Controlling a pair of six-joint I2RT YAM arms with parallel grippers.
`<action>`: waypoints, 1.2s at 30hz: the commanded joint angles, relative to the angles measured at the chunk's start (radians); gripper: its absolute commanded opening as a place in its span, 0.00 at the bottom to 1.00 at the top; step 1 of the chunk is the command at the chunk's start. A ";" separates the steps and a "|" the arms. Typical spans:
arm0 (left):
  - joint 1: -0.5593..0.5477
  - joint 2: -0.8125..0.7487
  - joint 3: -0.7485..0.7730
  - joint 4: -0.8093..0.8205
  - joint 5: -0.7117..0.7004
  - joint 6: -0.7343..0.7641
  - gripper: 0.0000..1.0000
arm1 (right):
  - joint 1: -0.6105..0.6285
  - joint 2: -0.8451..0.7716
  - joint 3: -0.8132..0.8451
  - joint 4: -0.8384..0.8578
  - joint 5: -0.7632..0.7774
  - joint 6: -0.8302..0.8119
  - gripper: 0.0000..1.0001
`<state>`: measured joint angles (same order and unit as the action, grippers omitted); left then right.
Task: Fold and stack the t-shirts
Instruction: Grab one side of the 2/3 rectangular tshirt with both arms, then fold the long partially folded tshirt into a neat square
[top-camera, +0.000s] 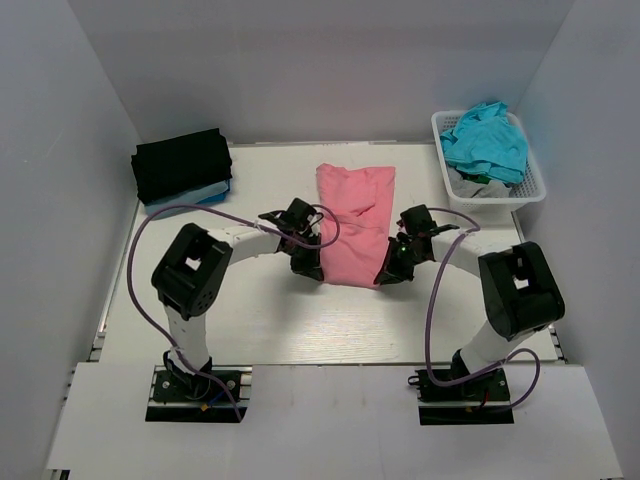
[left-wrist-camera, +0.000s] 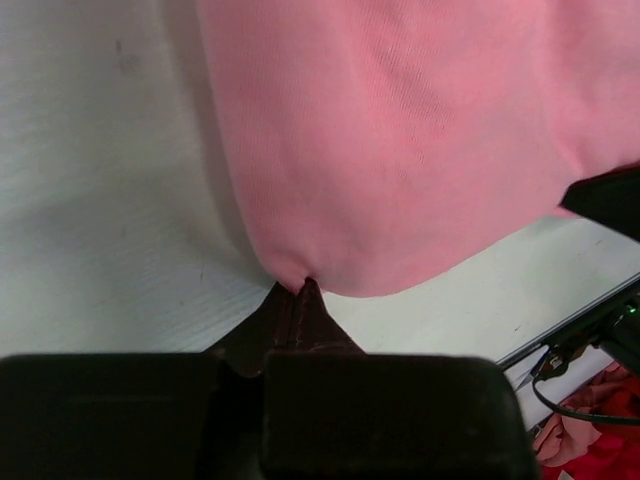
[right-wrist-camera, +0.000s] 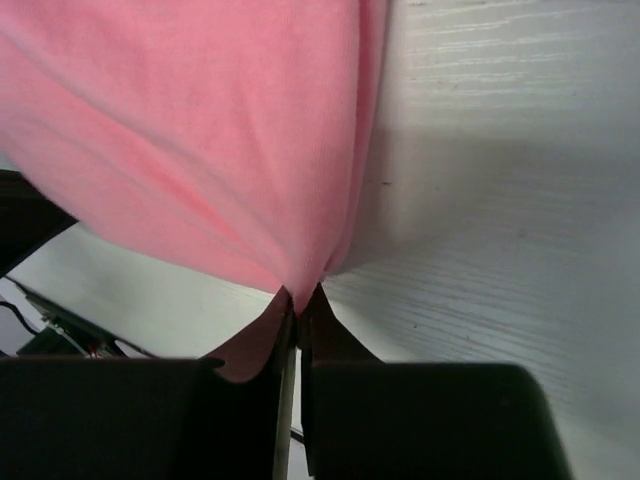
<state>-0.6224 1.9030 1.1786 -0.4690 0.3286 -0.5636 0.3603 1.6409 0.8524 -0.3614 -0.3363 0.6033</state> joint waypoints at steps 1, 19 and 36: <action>-0.017 -0.082 -0.030 -0.025 0.013 0.002 0.00 | 0.005 -0.070 -0.010 -0.045 -0.007 -0.011 0.02; -0.031 -0.403 0.210 -0.663 0.133 0.025 0.00 | 0.025 -0.431 0.144 -0.564 -0.334 -0.014 0.00; 0.096 -0.046 0.621 -0.479 -0.194 0.005 0.00 | -0.110 -0.047 0.508 -0.409 -0.187 -0.020 0.00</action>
<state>-0.5549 1.8408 1.7416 -0.9962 0.1932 -0.5579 0.2687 1.5669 1.2949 -0.7834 -0.5568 0.5949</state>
